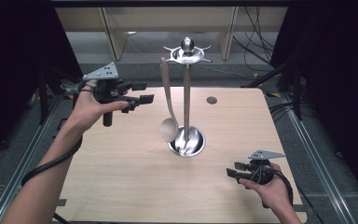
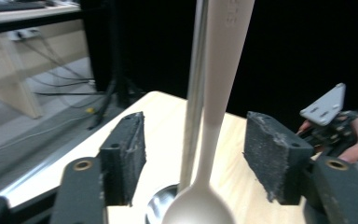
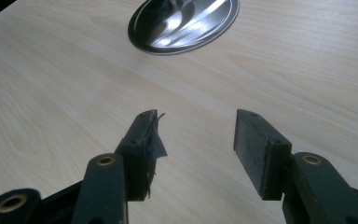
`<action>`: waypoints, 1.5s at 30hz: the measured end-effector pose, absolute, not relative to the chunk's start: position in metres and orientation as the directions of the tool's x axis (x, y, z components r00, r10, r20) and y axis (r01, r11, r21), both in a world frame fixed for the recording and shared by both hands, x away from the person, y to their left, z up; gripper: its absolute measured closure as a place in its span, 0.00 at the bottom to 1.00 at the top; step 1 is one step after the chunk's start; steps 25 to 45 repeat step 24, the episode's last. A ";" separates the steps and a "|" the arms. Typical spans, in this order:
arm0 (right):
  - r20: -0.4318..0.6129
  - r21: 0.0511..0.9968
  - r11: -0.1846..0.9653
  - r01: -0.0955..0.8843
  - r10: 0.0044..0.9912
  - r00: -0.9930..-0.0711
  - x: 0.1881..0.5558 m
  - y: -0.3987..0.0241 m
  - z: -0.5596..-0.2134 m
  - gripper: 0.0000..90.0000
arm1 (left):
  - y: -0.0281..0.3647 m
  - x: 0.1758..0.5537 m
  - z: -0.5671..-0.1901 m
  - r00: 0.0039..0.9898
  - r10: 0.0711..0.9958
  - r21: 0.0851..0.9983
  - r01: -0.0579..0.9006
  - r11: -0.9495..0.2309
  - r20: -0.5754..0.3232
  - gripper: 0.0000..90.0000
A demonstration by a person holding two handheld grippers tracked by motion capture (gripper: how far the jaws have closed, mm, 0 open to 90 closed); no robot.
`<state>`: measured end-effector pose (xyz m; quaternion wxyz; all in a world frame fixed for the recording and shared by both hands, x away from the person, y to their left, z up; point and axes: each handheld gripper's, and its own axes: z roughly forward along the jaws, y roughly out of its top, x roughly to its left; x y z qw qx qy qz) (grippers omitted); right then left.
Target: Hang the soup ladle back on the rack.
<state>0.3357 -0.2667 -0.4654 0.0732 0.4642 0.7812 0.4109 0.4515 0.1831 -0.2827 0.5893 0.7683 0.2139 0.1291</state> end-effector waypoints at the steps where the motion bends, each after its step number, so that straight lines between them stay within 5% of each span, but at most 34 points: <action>1: 0.267 0.710 0.231 0.665 0.786 -0.558 0.336 -0.267 -0.465 0.56 | 0.187 0.448 -0.285 0.865 0.500 0.960 0.171 -0.222 -0.039 0.39; 8: 0.258 0.716 0.236 0.657 0.784 -0.564 0.336 -0.268 -0.465 0.56 | 0.212 0.420 -0.317 0.784 0.620 0.946 0.173 -0.274 0.036 0.32; 24: 0.289 0.701 0.227 0.676 0.776 -0.561 0.336 -0.265 -0.468 0.53 | 0.245 0.355 -0.460 0.643 0.762 0.895 0.379 -0.237 -0.071 0.32; 45: 0.289 0.701 0.227 0.676 0.776 -0.561 0.336 -0.265 -0.468 0.53 | 0.245 0.355 -0.460 0.643 0.762 0.895 0.379 -0.237 -0.071 0.32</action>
